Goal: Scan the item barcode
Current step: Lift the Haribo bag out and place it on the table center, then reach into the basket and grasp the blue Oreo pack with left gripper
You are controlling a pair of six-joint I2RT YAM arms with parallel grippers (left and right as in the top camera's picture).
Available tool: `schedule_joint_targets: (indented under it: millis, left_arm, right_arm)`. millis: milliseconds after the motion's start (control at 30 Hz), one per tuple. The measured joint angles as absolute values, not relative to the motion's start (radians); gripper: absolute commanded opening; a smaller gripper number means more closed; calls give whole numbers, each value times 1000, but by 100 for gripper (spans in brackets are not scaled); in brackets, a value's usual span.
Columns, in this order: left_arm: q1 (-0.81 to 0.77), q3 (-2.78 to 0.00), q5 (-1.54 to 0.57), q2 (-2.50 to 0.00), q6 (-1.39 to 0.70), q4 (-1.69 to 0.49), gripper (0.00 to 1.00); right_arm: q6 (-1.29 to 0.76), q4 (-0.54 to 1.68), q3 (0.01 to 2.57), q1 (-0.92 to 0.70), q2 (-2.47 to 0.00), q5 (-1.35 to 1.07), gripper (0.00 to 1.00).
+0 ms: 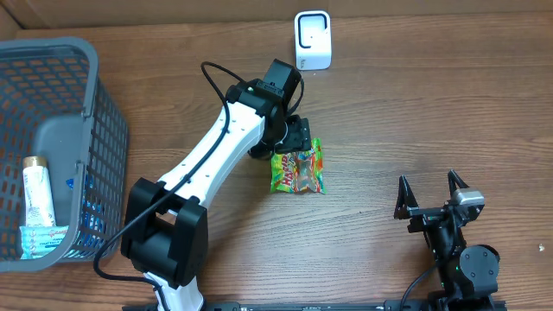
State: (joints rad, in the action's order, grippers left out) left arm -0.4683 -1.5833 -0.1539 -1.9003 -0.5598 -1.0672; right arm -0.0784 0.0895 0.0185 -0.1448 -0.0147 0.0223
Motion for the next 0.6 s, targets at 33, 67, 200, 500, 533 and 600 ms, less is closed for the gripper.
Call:
schedule_joint_targets:
  millis: [33, 67, 200, 500, 533, 600]
  left_arm:
    - [-464, -1620, -152, -1900, -550, -1111, 82]
    - [-462, -1662, -148, -1900, -544, -1152, 82]
    - [-425, -1935, -96, -1895, -514, -1325, 84]
    - [-188, -2349, 15, -1776, -427, -1613, 85]
    - [-139, -2357, 22, -1760, -421, -1645, 83]
    - [-47, -2359, 29, -1739, -408, -1681, 82]
  right_arm:
    - [-78, 89, 19, -145, -15, 22, 100]
    - [-78, 89, 19, -145, -15, 23, 100]
    - [-78, 89, 19, -145, -15, 22, 100]
    - [-78, 89, 19, -145, -15, 23, 100]
    - [-78, 89, 19, -145, -15, 22, 100]
    - [-78, 89, 19, -145, -15, 23, 100]
